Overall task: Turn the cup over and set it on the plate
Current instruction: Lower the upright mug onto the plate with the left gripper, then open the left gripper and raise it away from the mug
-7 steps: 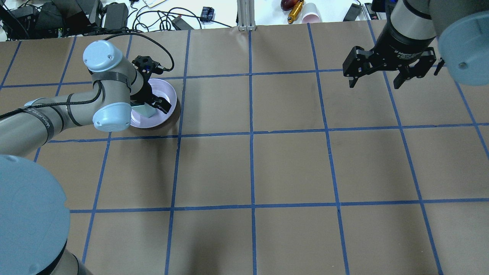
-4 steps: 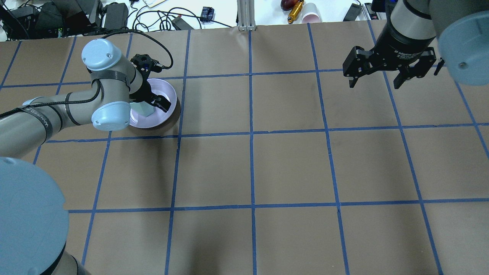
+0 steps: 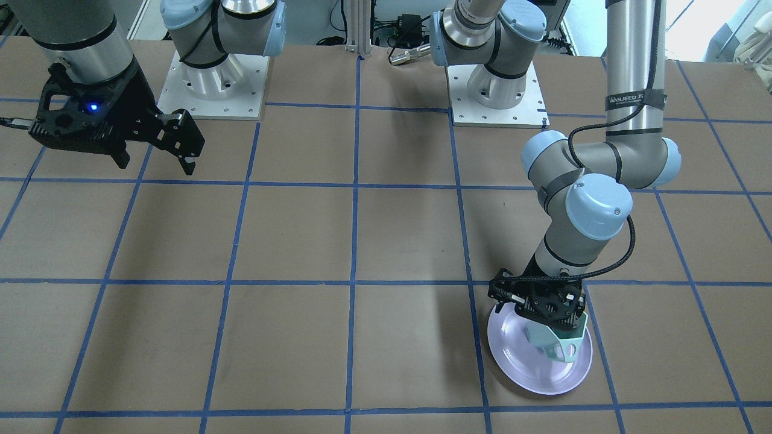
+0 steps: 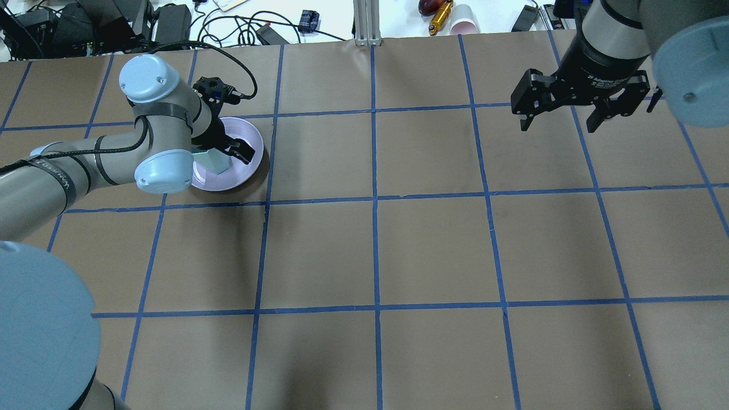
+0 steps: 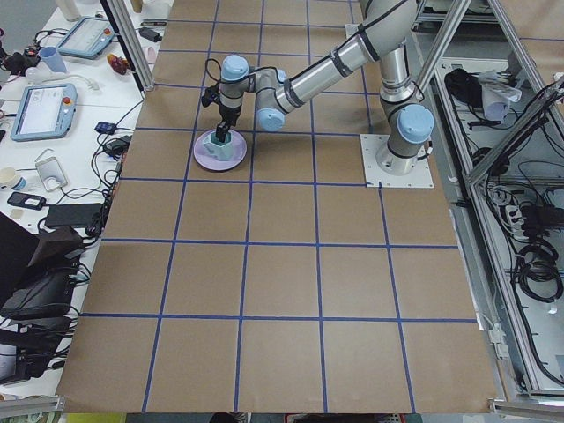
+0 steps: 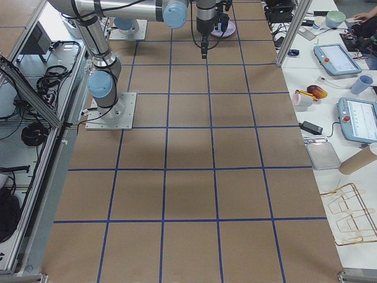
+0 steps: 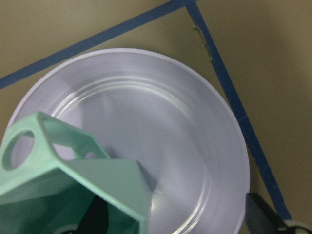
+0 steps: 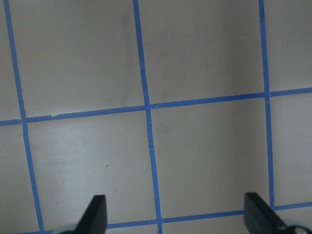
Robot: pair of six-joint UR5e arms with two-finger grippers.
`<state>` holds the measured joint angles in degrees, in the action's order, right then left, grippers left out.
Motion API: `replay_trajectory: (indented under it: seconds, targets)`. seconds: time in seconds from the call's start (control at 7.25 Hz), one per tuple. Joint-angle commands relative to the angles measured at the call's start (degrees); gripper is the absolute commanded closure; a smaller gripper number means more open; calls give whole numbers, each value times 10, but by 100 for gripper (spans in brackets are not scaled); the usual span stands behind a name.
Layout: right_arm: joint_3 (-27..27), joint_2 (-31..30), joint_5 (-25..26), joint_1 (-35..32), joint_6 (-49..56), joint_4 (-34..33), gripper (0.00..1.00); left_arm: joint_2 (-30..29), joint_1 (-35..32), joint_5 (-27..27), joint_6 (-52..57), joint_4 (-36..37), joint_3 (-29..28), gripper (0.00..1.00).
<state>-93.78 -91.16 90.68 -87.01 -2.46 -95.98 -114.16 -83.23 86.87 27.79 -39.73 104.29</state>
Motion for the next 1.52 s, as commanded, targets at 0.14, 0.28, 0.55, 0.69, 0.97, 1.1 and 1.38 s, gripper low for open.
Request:
replay_trajectory:
  seconds: [0.14,0.28,0.55,0.69,0.97,1.1,1.38]
  targets:
    - [0,0,-1,0,0,0,0,49,-11,-3,-30,-66,-7,0]
    - [0,-1,0,0,0,0,0,67,-12,-3,-40,-109,-21,0]
    - [0,0,0,0,0,0,0,97,-25,-4,-77,-196,-58,0]
    - [0,0,-1,0,0,0,0,118,-30,1,-79,-250,-79,0]
    - [0,0,0,0,0,0,0,168,-32,1,-115,-377,-125,0]
    - [0,0,0,0,0,0,0,189,-32,-1,-141,-438,-152,0]
    - [0,-1,0,0,0,0,0,200,-40,1,-196,-536,-208,0]
